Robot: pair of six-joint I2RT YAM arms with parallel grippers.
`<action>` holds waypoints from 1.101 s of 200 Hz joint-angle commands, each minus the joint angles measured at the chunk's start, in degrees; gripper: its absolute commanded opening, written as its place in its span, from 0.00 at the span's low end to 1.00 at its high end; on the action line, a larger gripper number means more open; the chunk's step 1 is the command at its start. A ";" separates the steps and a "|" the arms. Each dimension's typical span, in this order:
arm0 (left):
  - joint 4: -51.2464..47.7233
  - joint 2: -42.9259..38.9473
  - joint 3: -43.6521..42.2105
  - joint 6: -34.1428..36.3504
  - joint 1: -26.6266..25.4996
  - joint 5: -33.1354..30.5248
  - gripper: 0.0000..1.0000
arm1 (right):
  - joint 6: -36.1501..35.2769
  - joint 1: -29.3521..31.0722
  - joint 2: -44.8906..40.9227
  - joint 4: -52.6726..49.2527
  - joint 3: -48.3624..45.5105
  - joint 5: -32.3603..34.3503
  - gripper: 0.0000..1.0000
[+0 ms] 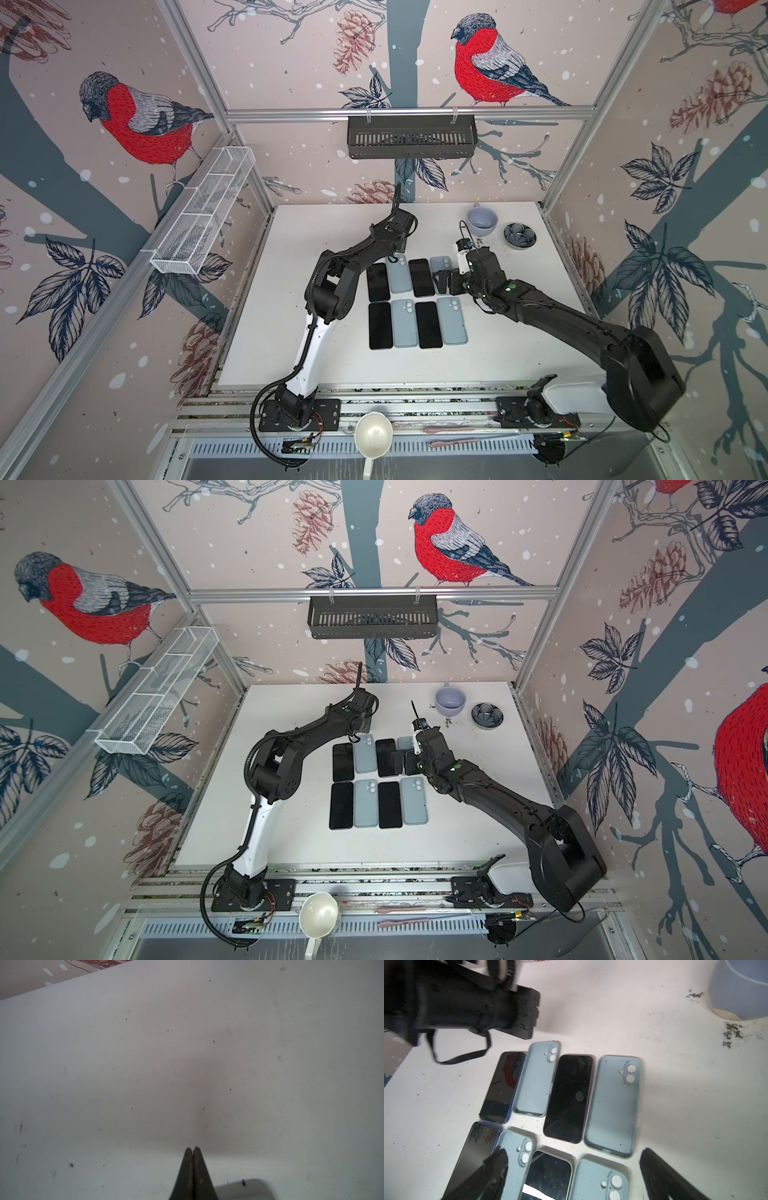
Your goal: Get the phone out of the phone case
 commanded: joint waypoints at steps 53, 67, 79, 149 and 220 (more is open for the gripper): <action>-2.71 2.74 2.64 -2.21 0.01 4.96 0.03 | -2.26 0.57 -6.88 -0.85 -2.01 0.02 0.99; -4.25 2.99 3.23 -2.79 0.03 6.15 0.03 | -2.30 0.39 -6.77 -0.83 -2.20 -0.06 0.99; -5.48 3.35 3.61 -3.11 -0.02 6.30 0.03 | -2.38 0.32 -6.69 -0.51 -2.40 -0.15 0.99; -3.64 0.52 -0.53 -2.17 -0.77 8.62 0.02 | -2.73 -0.94 -6.67 -0.53 -3.15 -0.31 0.99; -2.34 -1.87 -1.78 -1.93 -1.46 6.54 0.07 | -2.71 -2.50 -5.92 0.06 -4.24 -1.49 0.99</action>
